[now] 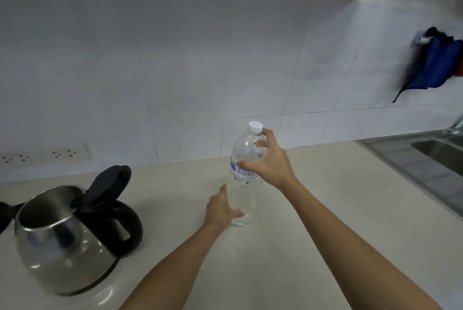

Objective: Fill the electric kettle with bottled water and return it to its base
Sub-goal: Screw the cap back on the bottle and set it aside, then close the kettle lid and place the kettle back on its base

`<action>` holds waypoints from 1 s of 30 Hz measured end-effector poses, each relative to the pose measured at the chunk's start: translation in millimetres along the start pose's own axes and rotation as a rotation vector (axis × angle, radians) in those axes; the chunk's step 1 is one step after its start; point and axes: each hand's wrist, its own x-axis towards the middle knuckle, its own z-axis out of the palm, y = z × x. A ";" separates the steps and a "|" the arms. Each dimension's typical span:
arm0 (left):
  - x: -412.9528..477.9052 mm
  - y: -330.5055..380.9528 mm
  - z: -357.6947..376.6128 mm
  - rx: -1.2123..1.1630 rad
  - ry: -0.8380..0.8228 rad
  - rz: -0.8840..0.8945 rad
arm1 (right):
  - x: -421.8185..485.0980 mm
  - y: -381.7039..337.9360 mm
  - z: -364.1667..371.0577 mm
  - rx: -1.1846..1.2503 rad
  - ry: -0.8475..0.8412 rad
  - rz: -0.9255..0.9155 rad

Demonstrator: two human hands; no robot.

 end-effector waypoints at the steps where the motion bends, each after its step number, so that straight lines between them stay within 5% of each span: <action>1: 3.6 0.6 1.6 0.000 0.000 -0.004 | 2.5 3.0 0.3 0.001 0.000 0.004; 20: -15.4 -23.9 -23.5 -0.100 -0.123 0.163 | -11.8 9.8 24.1 0.065 0.066 0.109; 26: -74.2 -62.9 -80.7 -0.181 0.123 0.205 | -50.9 -19.3 68.9 0.122 0.380 0.211; 30: -126.2 -108.0 -131.9 -0.103 0.294 0.317 | -85.7 -55.4 123.7 0.151 0.372 0.236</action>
